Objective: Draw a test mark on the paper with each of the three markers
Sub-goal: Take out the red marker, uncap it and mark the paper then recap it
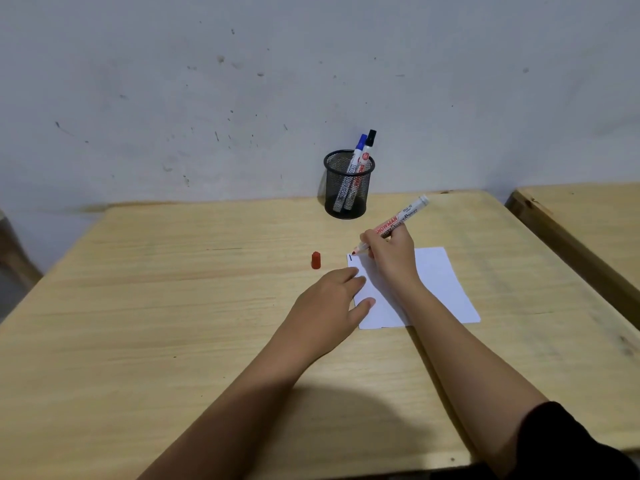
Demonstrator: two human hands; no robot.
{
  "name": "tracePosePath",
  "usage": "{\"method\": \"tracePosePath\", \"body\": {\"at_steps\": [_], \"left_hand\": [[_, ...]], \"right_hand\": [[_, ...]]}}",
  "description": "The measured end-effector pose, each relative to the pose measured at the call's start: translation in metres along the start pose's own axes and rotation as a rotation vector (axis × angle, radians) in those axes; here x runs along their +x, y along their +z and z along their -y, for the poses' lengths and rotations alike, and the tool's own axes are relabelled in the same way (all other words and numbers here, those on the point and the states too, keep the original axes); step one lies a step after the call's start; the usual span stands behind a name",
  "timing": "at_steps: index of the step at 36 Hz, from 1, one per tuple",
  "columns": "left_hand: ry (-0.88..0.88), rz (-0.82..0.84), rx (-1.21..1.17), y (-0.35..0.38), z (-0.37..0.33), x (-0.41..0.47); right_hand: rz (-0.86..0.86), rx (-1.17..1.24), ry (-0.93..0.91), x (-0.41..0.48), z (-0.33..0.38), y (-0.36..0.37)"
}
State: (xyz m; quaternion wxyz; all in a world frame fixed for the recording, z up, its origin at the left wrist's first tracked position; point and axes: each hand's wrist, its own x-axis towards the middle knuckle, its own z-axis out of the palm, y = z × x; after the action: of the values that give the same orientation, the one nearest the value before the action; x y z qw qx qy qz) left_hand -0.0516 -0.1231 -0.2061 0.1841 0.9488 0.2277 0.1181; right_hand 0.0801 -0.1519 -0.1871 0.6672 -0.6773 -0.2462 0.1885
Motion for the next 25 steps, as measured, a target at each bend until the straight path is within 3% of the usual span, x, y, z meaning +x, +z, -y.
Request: {"method": "tracePosePath", "body": {"at_steps": [25], "left_hand": [[-0.014, 0.022, -0.001, -0.0016, -0.0017, -0.0004]], "right_hand": [[0.081, -0.027, -0.007, -0.0018, 0.0038, 0.0006]]}}
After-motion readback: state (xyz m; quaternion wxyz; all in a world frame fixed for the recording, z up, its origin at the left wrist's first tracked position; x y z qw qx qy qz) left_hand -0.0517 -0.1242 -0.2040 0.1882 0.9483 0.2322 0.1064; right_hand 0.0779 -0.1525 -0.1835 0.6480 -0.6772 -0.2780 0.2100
